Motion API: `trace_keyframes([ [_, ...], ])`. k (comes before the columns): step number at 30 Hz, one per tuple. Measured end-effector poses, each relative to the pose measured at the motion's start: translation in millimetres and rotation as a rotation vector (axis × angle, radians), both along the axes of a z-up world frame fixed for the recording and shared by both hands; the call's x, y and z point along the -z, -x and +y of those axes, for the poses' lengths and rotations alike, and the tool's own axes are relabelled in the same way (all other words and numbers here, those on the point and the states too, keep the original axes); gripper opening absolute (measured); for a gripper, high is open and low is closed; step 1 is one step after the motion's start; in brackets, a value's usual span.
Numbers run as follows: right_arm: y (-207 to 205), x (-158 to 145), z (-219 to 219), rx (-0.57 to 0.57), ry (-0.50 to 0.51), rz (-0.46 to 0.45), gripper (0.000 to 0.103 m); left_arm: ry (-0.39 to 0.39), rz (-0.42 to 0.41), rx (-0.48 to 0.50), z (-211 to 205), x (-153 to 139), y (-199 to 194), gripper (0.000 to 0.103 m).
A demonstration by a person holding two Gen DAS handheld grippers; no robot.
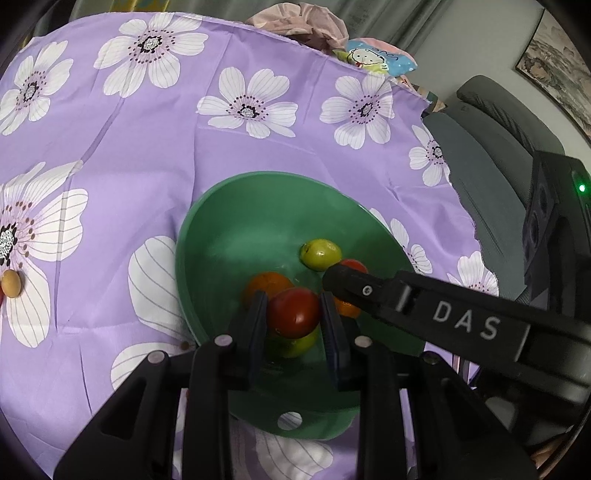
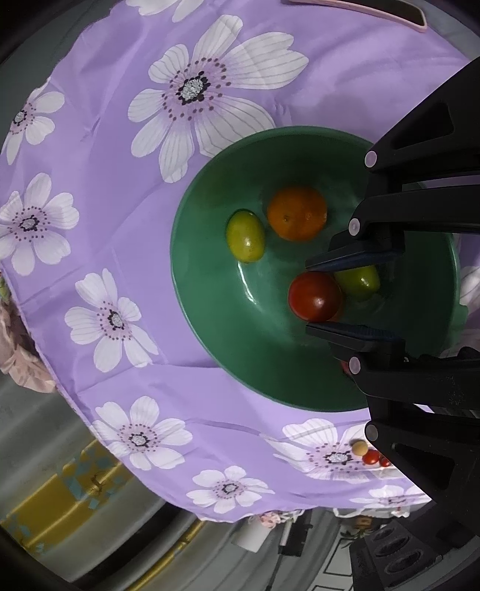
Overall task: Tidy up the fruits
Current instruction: 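Lower the tomato into the bowl and open the right tool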
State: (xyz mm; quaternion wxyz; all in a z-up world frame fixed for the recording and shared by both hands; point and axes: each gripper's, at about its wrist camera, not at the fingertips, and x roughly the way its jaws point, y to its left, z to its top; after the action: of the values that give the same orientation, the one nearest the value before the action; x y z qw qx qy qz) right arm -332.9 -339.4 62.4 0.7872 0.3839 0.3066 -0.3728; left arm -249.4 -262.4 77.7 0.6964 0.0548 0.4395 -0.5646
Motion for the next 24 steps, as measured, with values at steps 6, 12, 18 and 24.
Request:
trace_keyframes([
  [6,0.4,2.6,-1.3,0.002,-0.013,0.007,0.029,-0.009,-0.006,-0.005,-0.9,0.3,-0.1,0.028],
  [12,-0.8,5.5,-3.2,0.001,-0.031,0.018,0.029,-0.012,-0.005,-0.007,-1.3,0.9,-1.4,0.028],
  [18,1.4,6.7,-4.6,0.014,-0.040,0.018,0.029,-0.002,-0.002,-0.007,-0.1,1.7,-1.6,0.028],
  [24,6.7,1.1,-4.0,0.038,-0.018,-0.005,0.039,0.029,-0.035,-0.001,8.2,-6.3,1.8,0.052],
])
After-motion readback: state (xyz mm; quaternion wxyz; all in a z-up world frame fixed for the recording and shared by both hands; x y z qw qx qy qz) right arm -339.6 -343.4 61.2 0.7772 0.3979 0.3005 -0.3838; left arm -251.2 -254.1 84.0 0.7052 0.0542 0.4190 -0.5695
